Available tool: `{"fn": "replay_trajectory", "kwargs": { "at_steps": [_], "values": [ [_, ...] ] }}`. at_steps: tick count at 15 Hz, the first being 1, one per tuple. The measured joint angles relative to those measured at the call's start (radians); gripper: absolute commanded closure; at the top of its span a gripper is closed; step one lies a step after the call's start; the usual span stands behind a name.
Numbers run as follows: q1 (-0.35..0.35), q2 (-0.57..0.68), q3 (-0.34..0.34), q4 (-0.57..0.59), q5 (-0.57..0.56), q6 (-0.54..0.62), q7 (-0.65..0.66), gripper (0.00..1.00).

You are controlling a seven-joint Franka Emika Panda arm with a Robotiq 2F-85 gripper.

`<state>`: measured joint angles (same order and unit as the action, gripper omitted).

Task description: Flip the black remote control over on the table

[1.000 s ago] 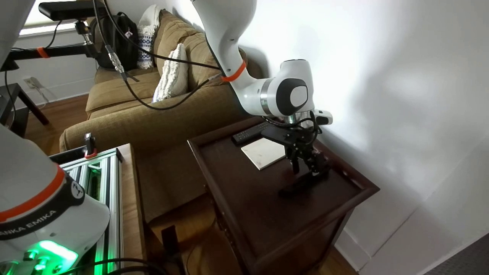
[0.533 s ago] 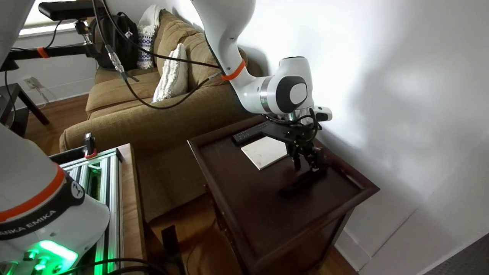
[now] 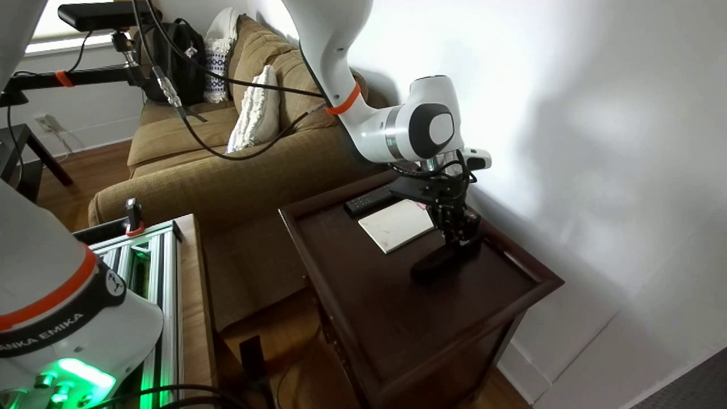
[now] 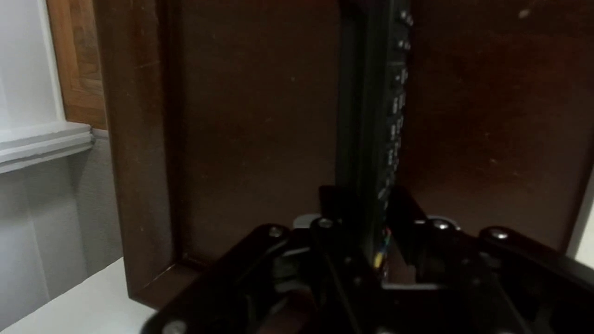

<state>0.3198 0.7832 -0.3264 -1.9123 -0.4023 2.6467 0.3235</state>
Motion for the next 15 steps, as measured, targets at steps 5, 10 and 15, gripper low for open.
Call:
{"fn": "replay_trajectory", "kwargs": {
  "at_steps": [5, 10, 15],
  "values": [
    [0.110, 0.011, -0.086, 0.001, -0.098, -0.145, 0.137, 0.92],
    [0.139, 0.051, -0.089, 0.009, -0.218, -0.250, 0.232, 0.92],
    [0.132, 0.091, -0.080, 0.046, -0.349, -0.250, 0.340, 0.35]
  ]
}}
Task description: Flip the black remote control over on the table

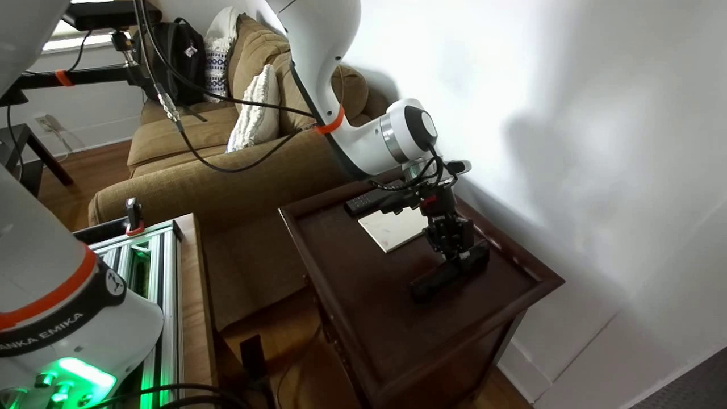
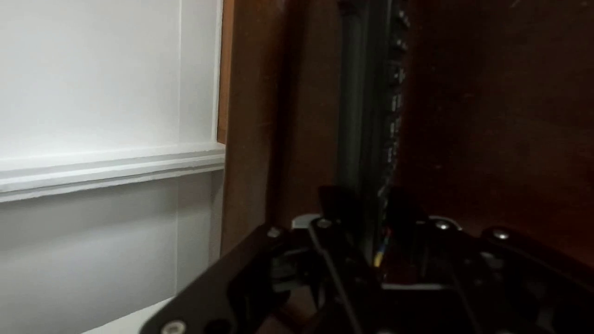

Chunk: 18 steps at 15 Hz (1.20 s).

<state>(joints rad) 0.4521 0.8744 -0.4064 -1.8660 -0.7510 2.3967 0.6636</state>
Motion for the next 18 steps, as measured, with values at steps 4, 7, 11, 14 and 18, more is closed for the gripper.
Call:
{"fn": "replay_trajectory", "kwargs": {
  "at_steps": [4, 7, 11, 14, 18],
  "values": [
    [-0.022, 0.023, 0.027, 0.027, -0.060, -0.002, 0.047, 0.07],
    [-0.041, 0.023, 0.036, 0.035, -0.099, -0.007, 0.069, 0.00],
    [-0.074, -0.001, 0.061, 0.036, -0.136, 0.015, 0.107, 0.00],
    [-0.112, -0.046, 0.090, 0.021, -0.140, 0.082, 0.130, 0.00],
    [-0.183, -0.130, 0.126, -0.047, -0.134, 0.209, 0.150, 0.00]
  ]
}}
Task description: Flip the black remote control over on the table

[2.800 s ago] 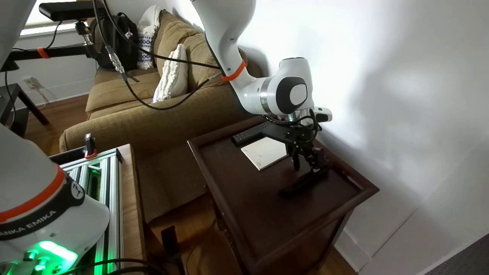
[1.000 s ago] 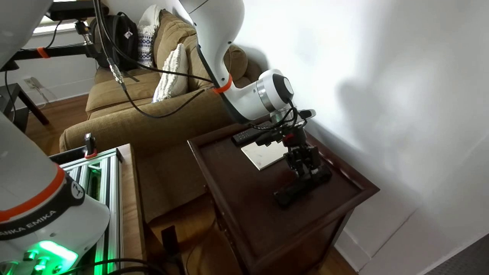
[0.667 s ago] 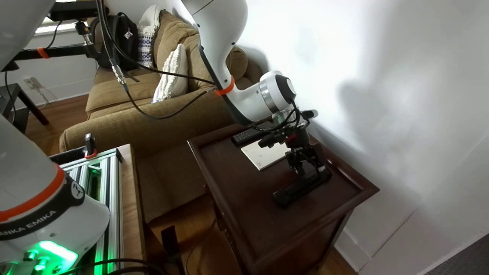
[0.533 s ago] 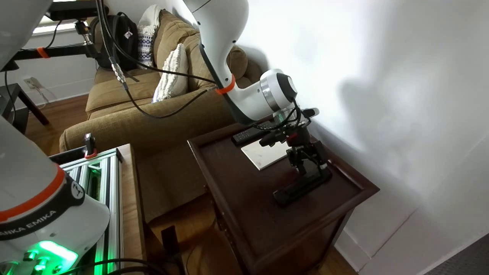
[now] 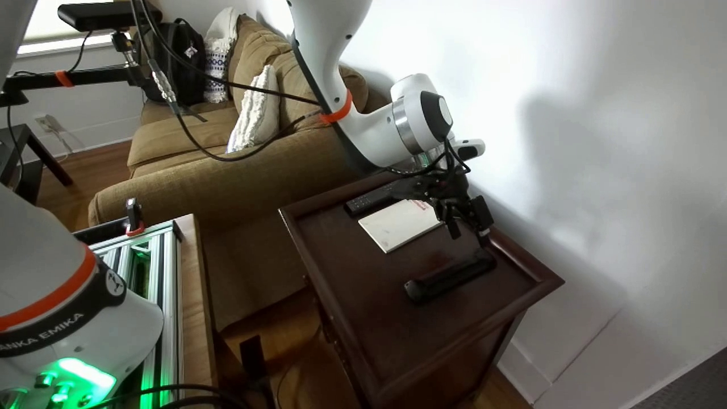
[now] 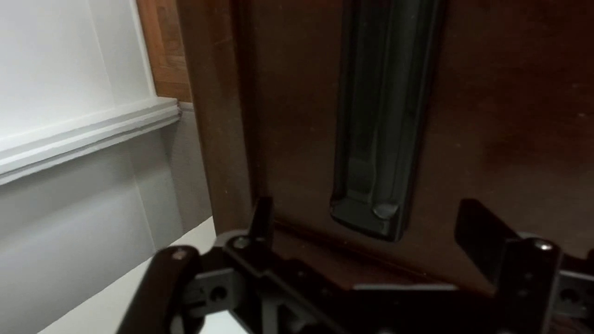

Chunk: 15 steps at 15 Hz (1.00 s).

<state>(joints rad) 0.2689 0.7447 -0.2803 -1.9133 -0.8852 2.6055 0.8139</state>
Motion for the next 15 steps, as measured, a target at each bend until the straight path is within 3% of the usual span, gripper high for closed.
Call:
{"fn": "replay_trajectory", "kwargs": {
  "at_steps": [10, 15],
  "values": [
    [-0.196, -0.224, 0.037, -0.300, 0.081, 0.355, -0.012, 0.00],
    [-0.317, -0.293, 0.114, -0.400, 0.149, 0.404, -0.063, 0.00]
  ]
}}
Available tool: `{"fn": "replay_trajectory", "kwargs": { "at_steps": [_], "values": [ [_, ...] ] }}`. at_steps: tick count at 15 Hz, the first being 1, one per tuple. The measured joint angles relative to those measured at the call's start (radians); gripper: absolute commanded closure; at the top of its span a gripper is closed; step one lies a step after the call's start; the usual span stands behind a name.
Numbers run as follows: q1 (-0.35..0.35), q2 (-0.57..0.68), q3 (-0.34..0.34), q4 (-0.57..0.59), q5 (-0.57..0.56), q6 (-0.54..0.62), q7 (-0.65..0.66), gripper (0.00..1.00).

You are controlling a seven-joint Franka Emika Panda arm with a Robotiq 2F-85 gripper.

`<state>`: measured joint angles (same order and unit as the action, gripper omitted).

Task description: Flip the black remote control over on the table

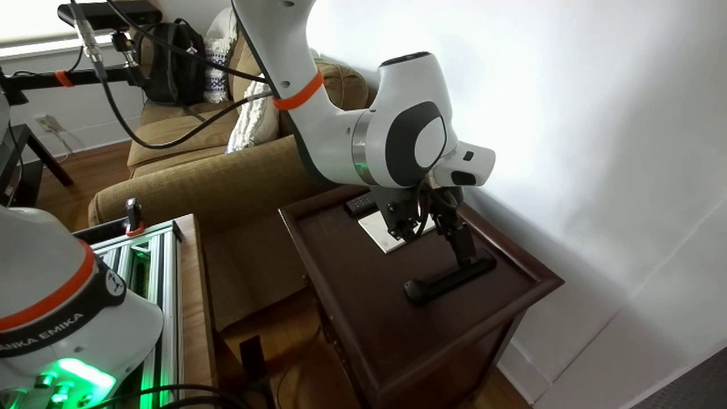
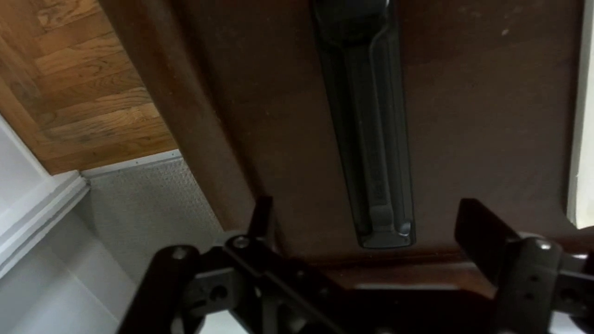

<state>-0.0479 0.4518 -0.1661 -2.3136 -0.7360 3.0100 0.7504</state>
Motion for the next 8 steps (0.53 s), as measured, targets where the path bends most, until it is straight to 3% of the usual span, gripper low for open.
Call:
{"fn": "replay_trajectory", "kwargs": {
  "at_steps": [4, 8],
  "values": [
    [-0.084, -0.037, 0.072, -0.044, 0.044, 0.000, -0.053, 0.00],
    [-0.096, -0.043, 0.085, -0.050, 0.047, 0.000, -0.058, 0.00]
  ]
}}
